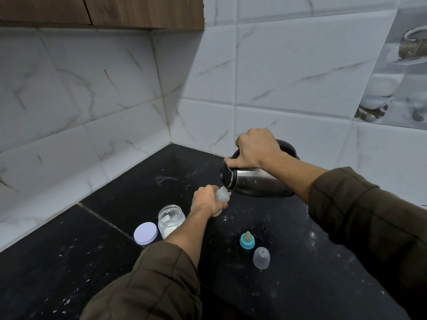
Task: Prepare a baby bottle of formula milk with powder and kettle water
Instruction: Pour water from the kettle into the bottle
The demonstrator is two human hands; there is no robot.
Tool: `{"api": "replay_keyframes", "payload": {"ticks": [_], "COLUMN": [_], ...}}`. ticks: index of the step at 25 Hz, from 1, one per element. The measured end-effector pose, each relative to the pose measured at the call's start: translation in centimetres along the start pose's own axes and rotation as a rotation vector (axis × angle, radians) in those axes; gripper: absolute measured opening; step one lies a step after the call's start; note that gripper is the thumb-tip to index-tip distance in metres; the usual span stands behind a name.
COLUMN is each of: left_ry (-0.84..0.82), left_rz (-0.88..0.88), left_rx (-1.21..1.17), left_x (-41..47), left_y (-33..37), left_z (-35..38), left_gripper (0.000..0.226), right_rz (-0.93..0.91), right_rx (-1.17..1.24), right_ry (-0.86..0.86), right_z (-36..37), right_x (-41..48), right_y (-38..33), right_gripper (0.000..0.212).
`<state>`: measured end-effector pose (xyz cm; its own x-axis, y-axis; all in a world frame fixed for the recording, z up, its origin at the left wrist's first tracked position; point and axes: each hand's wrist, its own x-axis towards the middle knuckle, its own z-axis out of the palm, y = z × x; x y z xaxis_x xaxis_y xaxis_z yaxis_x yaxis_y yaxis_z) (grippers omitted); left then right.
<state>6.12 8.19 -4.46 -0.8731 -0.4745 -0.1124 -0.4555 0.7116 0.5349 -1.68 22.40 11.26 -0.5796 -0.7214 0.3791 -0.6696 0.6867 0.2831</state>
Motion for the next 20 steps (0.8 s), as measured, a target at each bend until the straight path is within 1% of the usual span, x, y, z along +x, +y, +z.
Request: {"api": "replay_keyframes", "payload": {"ticks": [4,20], "left_ry": [0.012,0.000], "left_rz": [0.008,0.002], "left_rx": [0.000,-0.006], "left_x": [-0.05,-0.32], "left_y": [-0.06,-0.03], "left_z": [0.05,0.09], "left_gripper": [0.054,0.060], "right_rz": [0.002,0.013], "right_rx": [0.002,-0.017], "right_ry": [0.001,-0.006], "right_z": [0.02,-0.14], "right_x": [-0.03,-0.14], "right_y": [0.00,0.11], "right_gripper": [0.059,0.060]}}
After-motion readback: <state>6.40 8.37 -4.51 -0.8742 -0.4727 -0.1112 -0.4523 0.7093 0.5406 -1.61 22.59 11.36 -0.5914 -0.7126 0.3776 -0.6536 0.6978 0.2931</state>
